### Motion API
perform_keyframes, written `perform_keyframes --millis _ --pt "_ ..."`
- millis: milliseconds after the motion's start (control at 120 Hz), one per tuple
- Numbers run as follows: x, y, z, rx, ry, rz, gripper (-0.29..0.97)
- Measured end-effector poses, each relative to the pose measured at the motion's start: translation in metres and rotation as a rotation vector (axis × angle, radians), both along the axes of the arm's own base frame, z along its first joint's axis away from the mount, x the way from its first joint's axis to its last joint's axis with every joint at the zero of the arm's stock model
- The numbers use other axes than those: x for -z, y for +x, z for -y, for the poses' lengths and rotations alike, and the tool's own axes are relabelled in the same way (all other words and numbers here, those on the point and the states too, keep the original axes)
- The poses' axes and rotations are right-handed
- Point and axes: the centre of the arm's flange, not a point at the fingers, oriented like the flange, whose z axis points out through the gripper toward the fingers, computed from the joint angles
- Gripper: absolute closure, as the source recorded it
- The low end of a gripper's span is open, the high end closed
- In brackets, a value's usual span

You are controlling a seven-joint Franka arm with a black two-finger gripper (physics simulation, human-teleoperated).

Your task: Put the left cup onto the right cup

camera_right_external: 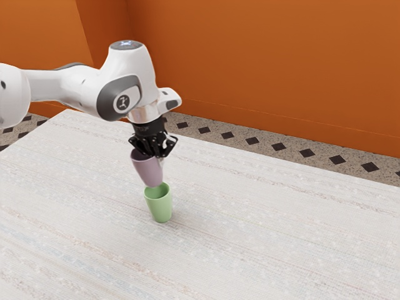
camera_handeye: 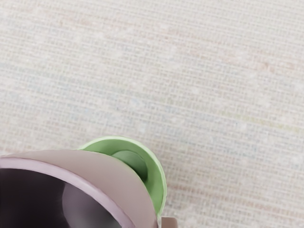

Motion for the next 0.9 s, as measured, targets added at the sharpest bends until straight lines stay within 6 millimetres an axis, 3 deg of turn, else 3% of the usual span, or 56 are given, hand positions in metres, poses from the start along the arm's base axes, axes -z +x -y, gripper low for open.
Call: perform_keyframes --millis 900 --pt "0.024 0.011 -0.003 -0.062 -0.015 0.001 0.78"
